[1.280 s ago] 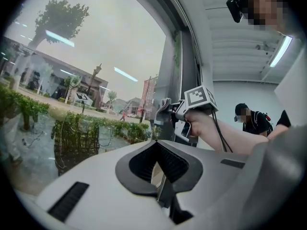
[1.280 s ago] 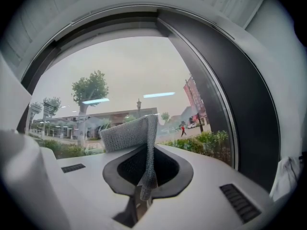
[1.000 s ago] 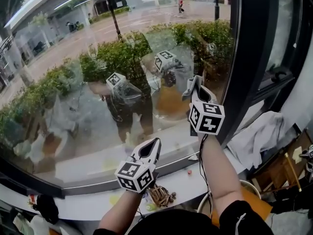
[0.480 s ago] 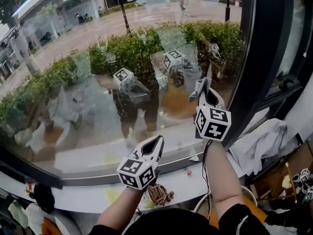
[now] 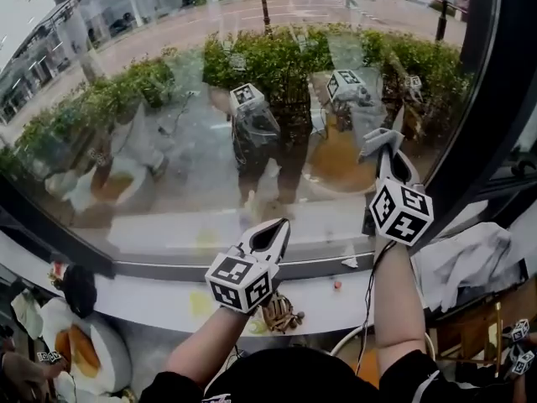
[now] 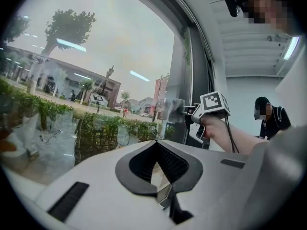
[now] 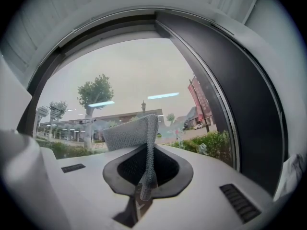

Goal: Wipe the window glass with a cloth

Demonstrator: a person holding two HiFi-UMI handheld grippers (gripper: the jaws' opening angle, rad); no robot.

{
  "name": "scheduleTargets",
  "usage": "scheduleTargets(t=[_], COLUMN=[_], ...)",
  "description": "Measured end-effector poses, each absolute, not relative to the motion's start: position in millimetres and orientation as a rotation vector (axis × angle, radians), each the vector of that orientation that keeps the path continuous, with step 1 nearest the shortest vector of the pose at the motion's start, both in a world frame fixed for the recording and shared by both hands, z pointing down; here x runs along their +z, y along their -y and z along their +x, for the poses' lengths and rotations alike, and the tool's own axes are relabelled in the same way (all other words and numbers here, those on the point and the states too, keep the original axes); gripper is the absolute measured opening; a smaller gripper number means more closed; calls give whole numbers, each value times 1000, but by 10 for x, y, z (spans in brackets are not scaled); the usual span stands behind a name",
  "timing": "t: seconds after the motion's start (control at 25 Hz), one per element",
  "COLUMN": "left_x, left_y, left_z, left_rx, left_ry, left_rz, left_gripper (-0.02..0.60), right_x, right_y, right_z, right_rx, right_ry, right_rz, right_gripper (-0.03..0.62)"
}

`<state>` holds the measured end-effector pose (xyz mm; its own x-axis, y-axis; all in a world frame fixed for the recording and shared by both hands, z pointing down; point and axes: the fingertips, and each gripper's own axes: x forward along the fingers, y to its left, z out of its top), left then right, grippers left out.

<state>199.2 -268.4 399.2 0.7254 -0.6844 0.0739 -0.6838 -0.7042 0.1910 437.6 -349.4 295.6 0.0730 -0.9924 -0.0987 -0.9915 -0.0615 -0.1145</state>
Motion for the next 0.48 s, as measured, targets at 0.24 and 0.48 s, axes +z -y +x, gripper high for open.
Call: scheduleTargets(t=[0.24,0.48], left_x=[3985,4025], left_y=[2516,2215], left_z=[1470,699], left_rx=[-33,-45], left_ry=[1171,1237], left_rz=[2692,2642], left_gripper=[8,8], right_x=[3203,3454], right_y=[3313,2965], right_z=[3720,2699], right_rx=[-64,-105], right_ry=[-2162,-2319], right_rz=[-2086,-1986], right_gripper=[40,40])
